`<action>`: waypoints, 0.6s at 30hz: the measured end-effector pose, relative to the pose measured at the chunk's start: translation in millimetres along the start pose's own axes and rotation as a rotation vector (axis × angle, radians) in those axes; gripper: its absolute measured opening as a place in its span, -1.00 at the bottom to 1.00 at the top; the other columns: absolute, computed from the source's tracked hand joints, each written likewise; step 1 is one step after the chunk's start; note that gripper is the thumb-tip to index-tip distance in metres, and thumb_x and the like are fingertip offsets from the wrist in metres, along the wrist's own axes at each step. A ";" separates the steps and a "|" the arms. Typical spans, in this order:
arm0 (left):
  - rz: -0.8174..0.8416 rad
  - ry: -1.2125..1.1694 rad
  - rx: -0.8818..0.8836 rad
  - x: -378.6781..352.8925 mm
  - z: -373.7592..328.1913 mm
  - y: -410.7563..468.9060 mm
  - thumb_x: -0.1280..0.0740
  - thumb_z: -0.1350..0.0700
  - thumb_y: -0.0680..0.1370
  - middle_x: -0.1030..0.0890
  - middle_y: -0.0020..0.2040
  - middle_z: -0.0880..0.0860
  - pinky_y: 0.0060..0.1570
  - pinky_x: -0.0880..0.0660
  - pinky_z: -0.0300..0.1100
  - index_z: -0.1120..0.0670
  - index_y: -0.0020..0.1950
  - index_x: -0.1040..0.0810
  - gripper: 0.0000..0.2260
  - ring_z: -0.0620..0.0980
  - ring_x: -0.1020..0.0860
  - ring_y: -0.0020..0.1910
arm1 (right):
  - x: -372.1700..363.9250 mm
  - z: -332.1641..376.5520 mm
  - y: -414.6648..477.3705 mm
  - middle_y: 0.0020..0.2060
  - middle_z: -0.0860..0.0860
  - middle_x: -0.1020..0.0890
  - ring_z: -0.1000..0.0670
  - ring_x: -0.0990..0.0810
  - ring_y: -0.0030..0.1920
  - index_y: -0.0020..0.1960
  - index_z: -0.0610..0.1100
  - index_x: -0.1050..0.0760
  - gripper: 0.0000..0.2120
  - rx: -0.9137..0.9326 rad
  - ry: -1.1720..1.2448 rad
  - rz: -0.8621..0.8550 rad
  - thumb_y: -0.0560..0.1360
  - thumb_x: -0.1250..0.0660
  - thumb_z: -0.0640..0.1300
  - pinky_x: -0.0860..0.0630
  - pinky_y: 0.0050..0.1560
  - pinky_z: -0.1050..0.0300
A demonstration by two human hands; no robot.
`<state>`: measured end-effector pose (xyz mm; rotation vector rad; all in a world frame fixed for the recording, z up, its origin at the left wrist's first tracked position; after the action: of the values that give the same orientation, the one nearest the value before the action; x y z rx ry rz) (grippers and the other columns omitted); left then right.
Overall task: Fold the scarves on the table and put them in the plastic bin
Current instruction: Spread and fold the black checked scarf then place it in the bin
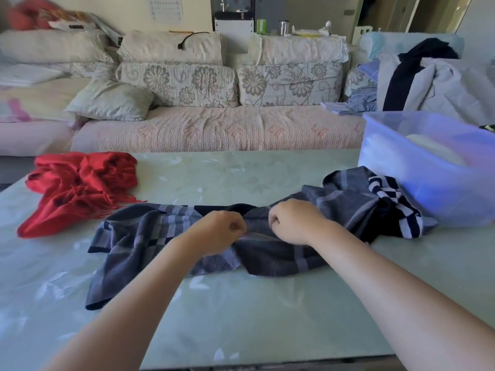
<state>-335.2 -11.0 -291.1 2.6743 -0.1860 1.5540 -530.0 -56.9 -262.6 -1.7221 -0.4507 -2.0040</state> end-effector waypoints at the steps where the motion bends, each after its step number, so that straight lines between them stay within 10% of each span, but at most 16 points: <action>1: -0.044 0.023 0.032 8.2 14.3 -3.1 -0.27 0.10 0.58 -0.61 -0.05 -0.11 -0.02 -0.56 -0.11 -0.09 -0.01 -0.58 -0.88 -0.08 -0.57 -0.12 | -1.0 10.8 7.6 -0.08 0.10 -0.65 -0.05 -0.60 -0.06 -0.09 0.07 -0.62 -0.74 0.014 0.035 -0.027 0.50 -0.16 -0.13 -0.56 -0.09 0.04; 9: -0.523 0.234 0.402 85.1 143.7 -61.9 -0.19 0.27 0.54 -0.48 0.07 0.10 -0.02 -0.46 0.05 0.08 0.12 -0.48 -0.79 0.18 -0.47 0.10 | -44.4 127.2 71.4 0.21 0.05 -0.58 -0.06 -0.55 0.17 0.18 0.06 -0.58 -0.70 0.235 0.181 -0.081 0.60 -0.13 -0.13 -0.49 0.07 0.04; 14: -0.334 0.320 0.753 98.4 215.9 -94.3 -0.25 -0.04 0.57 -0.45 0.23 0.23 0.17 -0.42 0.07 0.22 0.27 -0.44 -0.60 0.26 -0.41 0.23 | -64.6 183.5 125.4 0.16 0.00 -0.58 -0.12 -0.56 0.12 0.27 -0.04 -0.51 -0.72 0.227 0.105 -0.100 0.65 -0.12 -0.06 -0.49 -0.04 0.04; 18: -0.248 0.347 0.690 100.8 242.4 -91.4 -0.25 -0.06 0.52 -0.58 -0.02 0.10 -0.20 -0.48 -0.09 0.13 -0.02 -0.60 -0.71 0.13 -0.52 -0.10 | -75.6 201.2 159.8 0.12 -0.04 -0.61 -0.13 -0.56 0.09 0.22 -0.06 -0.52 -0.70 0.152 0.001 -0.090 0.63 -0.11 0.03 -0.47 -0.08 0.05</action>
<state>-65.2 47.8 -321.8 2.6125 0.7974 2.2560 -267.5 -76.2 -311.6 -1.6345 -0.6735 -1.9761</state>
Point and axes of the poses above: each hand's wrist, its own y-axis towards the middle knuckle, its own x-axis out of the back of the hand, z = x × y, the point moved 2 cm from there along y, towards the middle knuckle
